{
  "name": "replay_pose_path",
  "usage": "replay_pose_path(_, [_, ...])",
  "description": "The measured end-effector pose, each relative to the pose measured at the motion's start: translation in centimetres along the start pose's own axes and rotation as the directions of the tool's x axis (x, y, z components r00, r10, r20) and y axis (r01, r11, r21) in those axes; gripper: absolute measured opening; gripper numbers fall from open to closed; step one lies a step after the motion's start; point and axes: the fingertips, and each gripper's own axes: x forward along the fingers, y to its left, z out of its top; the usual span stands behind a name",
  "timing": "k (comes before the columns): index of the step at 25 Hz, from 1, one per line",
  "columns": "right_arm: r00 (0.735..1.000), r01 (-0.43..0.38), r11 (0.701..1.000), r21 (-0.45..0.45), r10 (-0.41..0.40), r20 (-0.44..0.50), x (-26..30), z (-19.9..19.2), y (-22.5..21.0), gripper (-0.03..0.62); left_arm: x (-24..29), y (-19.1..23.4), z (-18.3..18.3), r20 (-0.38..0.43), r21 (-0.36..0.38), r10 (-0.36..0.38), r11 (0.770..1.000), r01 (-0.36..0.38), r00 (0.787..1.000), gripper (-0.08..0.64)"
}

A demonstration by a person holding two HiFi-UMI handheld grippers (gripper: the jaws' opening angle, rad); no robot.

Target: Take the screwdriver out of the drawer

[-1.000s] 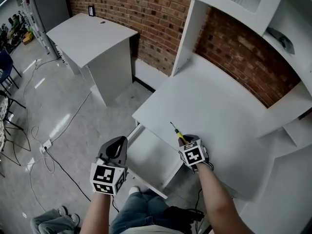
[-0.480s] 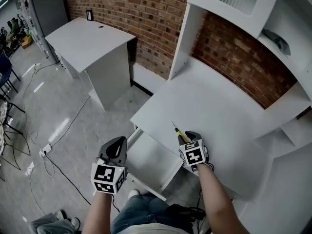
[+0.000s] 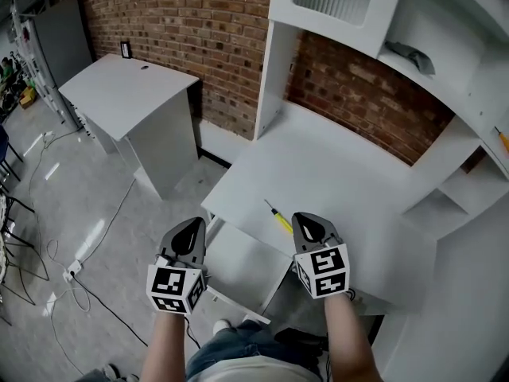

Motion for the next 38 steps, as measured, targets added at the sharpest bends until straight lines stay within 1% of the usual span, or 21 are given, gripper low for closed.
replay_pose_path(4, [0.994,-0.010,0.999,0.050,0.004,0.107,-4.4,3.8,0.8,0.009,-0.9,-1.7,2.9,0.055,0.045,-0.030,0.999,0.028,0.998,0.012])
replay_pose_path(6, [0.989,-0.002,0.999,0.051,-0.006,0.151,-6.4,5.4,1.1,0.009,-1.5,-2.7,4.3,0.080,0.077,-0.047,0.996,0.041,0.996,0.012])
replay_pose_path(8, [0.981,0.019,0.999,0.043,-0.027,0.193,-8.1,6.7,1.3,0.009,-2.0,-3.6,6.0,0.123,0.113,-0.068,0.992,0.054,0.990,0.012])
replay_pose_path(11, [0.964,0.048,0.998,0.027,-0.053,0.262,-10.3,8.6,1.5,0.009,-3.0,-4.9,8.3,0.177,0.157,-0.101,0.985,0.073,0.979,0.012])
replay_pose_path(15, [0.934,0.096,0.995,0.009,-0.093,0.344,-12.6,10.5,1.7,0.009,-4.1,-5.8,10.4,0.230,0.171,-0.121,0.982,0.082,0.966,0.012])
replay_pose_path(17, [0.928,0.117,0.993,0.000,-0.109,0.356,-13.4,10.8,1.9,0.009,-4.6,-5.8,10.8,0.242,0.168,-0.120,0.983,0.081,0.963,0.012])
replay_pose_path(20, [0.927,0.128,0.992,-0.001,-0.119,0.355,-14.1,10.8,2.2,0.009,-5.1,-5.8,11.0,0.250,0.158,-0.116,0.984,0.078,0.961,0.012])
replay_pose_path(26, [0.923,0.157,0.988,0.002,-0.148,0.355,-15.1,10.7,2.8,0.009,-6.1,-5.9,11.5,0.265,0.164,-0.130,0.982,0.089,0.955,0.012])
replay_pose_path(30, [0.922,0.161,0.987,0.007,-0.153,0.357,-15.4,10.6,3.3,0.009,-6.6,-5.5,11.6,0.282,0.157,-0.118,0.985,0.076,0.952,0.012])
replay_pose_path(38, [0.925,0.167,0.986,-0.013,-0.152,0.349,-15.1,10.8,4.3,0.009,-6.9,-5.0,11.6,0.287,0.161,-0.126,0.984,0.082,0.950,0.012])
